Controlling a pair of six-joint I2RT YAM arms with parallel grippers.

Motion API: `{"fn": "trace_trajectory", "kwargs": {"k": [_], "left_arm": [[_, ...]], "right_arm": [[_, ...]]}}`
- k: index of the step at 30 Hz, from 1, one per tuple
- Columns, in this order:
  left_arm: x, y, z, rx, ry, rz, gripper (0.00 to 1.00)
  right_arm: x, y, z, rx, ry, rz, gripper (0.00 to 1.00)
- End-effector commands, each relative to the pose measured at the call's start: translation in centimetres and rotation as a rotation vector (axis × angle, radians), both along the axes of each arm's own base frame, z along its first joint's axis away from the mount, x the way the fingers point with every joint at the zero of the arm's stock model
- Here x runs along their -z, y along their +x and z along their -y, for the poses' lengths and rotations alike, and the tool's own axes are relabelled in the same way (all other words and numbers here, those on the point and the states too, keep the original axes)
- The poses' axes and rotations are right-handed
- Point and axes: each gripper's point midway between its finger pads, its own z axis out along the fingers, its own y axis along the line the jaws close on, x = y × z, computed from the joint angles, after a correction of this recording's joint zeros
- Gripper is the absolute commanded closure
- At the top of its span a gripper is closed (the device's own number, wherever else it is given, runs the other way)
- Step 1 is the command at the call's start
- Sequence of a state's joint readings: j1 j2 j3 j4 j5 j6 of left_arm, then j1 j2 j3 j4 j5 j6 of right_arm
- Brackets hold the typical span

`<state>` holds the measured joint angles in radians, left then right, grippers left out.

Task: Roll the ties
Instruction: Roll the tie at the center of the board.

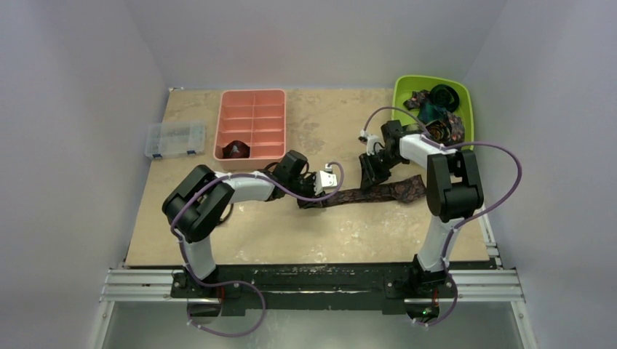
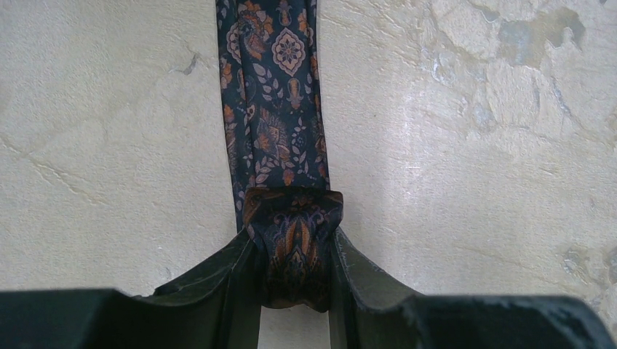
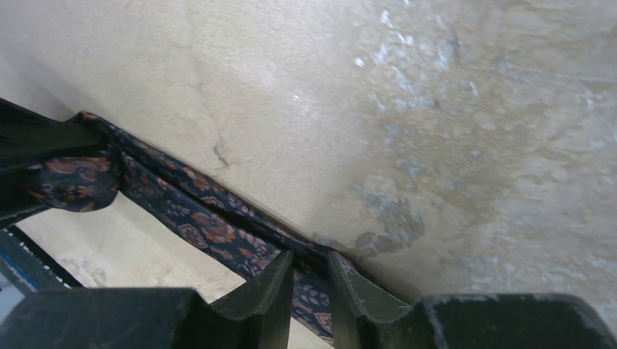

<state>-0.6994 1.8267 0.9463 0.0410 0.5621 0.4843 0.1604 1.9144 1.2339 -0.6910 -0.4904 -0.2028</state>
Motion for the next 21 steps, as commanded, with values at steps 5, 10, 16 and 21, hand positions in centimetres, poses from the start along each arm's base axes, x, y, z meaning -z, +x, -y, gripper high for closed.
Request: {"fn": "trace_trajectory", "kwargs": {"k": [5, 10, 16, 21], "left_arm": [[3.5, -1.6, -2.7, -0.002, 0.127, -0.094, 0.88], [3.6, -1.7, -2.5, 0.002, 0.120, -0.094, 0.88], [3.2, -1.7, -2.8, -0.023, 0.141, -0.092, 0.85], [3.1, -2.3, -2.9, -0.019, 0.145, -0.103, 0.85]], "right_arm": [[1.0, -3.2, 4.8, 0.041, -0.217, -0.028, 0.75], [0.5, -0.8, 3.9, 0.079, -0.178, 0.028, 0.73], [-5.2, 0.8, -0.8, 0.064, 0.096, 0.102, 0.64], [-4.3, -0.4, -2.2, 0.048, 0.146, 0.044, 0.62]]}}
